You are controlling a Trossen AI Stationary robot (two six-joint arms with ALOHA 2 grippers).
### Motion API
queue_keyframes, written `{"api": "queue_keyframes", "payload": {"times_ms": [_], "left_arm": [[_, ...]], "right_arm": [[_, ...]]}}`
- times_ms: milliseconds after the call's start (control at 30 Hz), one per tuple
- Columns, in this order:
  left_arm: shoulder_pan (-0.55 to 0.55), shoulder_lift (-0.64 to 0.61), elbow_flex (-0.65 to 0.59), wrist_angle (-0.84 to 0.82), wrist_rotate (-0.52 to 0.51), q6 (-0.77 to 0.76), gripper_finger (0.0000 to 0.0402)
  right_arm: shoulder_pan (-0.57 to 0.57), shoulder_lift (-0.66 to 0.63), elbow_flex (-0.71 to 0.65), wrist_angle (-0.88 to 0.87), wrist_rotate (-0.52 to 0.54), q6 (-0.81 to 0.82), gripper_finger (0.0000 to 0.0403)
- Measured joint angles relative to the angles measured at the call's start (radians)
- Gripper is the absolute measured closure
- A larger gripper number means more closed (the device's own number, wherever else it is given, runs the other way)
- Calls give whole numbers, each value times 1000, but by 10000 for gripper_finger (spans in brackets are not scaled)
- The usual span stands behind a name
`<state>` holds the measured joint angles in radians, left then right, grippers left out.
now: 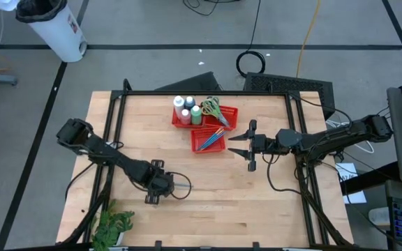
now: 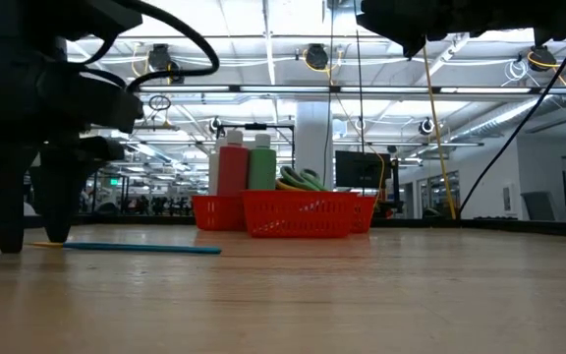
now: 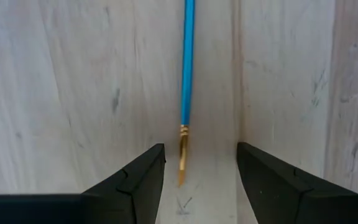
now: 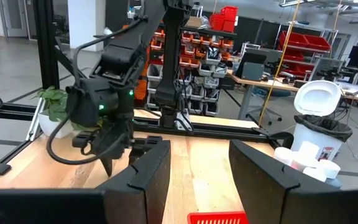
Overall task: Pick & Place Paint Supplies
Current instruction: Put the blue paint brush into the bottom red bin
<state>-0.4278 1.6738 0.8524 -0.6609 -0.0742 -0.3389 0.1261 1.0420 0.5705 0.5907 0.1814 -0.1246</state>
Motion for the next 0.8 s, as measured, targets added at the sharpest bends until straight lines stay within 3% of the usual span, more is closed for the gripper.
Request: {"api": "queue_keyframes", "payload": {"times_ms": [233, 633, 800], "left_arm": [[23, 7, -12, 65, 47, 58, 219], [41, 10, -12, 88, 51, 6, 386], [40, 11, -12, 95, 41, -15, 393]], "right_arm": [[0, 0, 0, 0, 0, 0, 245], [0, 0, 0, 0, 0, 0, 245], [0, 0, 0, 0, 0, 0, 245]]}}
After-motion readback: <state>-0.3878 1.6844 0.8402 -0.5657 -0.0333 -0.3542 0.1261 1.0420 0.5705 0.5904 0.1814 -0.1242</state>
